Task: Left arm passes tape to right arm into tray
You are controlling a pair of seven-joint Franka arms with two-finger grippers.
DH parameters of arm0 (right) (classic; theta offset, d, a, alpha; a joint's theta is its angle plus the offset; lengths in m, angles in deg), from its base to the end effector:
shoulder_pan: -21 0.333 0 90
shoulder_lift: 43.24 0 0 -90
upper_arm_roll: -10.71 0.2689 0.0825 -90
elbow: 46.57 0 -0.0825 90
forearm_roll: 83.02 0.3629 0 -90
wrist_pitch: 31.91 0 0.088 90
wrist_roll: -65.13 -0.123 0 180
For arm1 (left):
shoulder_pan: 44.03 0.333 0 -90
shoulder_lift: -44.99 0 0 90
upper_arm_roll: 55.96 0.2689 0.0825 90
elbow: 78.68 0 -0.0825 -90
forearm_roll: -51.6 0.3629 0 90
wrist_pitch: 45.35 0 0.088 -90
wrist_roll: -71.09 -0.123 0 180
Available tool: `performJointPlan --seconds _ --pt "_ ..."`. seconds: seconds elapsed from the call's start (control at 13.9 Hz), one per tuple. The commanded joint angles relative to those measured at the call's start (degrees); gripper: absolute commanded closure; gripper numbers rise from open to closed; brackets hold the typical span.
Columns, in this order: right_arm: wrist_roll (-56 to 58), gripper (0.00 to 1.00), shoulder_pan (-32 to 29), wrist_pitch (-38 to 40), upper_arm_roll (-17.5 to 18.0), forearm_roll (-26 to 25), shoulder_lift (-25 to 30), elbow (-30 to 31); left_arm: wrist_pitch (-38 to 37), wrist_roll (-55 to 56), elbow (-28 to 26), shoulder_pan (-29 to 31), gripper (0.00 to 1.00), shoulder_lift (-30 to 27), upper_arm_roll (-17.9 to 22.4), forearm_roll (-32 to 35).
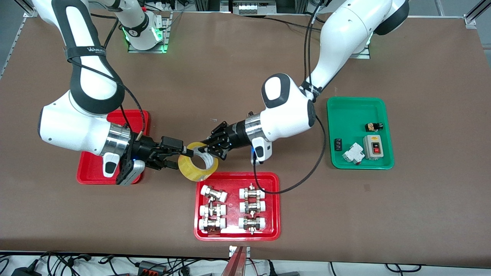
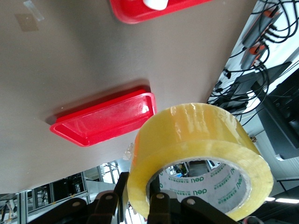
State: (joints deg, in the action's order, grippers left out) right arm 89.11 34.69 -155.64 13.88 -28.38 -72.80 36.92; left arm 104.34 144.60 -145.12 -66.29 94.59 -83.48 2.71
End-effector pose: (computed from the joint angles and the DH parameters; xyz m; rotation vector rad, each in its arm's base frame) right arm 0.6485 0.2356 0.3778 -2.2680 -0.2468 -0.2698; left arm 0.5842 -0.4870 0.3422 1.6629 1.3104 -0.6426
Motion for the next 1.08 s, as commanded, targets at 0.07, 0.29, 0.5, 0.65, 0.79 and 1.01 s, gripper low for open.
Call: performJointPlan --seconds 0.07,0.29,0.5,0.65,0.79,1.01 --pt "0.71 0.00 0.98 -1.52 -0.17 1.61 -1.46 -1.75 -0.02 -2.49 0.17 0.47 1.00 -0.21 -1.04 -0.86" --pt "0.98 0.00 0.98 -1.52 -0.17 1.52 -1.46 -1.83 -0.02 -2.49 0.17 0.47 1.00 -0.21 -1.04 -0.86" --pt "0.72 0.37 0.90 -1.52 -0.17 1.44 -1.55 -2.71 -0.02 -2.58 0.17 0.47 0.99 -0.30 -1.04 -0.77" --pt "0.54 0.60 0.90 -1.52 -0.26 1.35 -1.55 -3.06 -0.02 -2.58 0.17 0.56 0.99 -0.30 -1.04 -0.77" --pt "0.54 0.80 0.81 -1.52 -0.26 1.35 -1.55 -3.15 -0.02 -2.49 0.17 0.64 0.97 -0.39 -1.04 -0.68" --pt "0.28 0.86 0.81 -1.52 -0.26 1.35 -1.55 -3.15 -0.10 -2.41 0.25 0.64 0.92 -0.39 -1.04 -0.60"
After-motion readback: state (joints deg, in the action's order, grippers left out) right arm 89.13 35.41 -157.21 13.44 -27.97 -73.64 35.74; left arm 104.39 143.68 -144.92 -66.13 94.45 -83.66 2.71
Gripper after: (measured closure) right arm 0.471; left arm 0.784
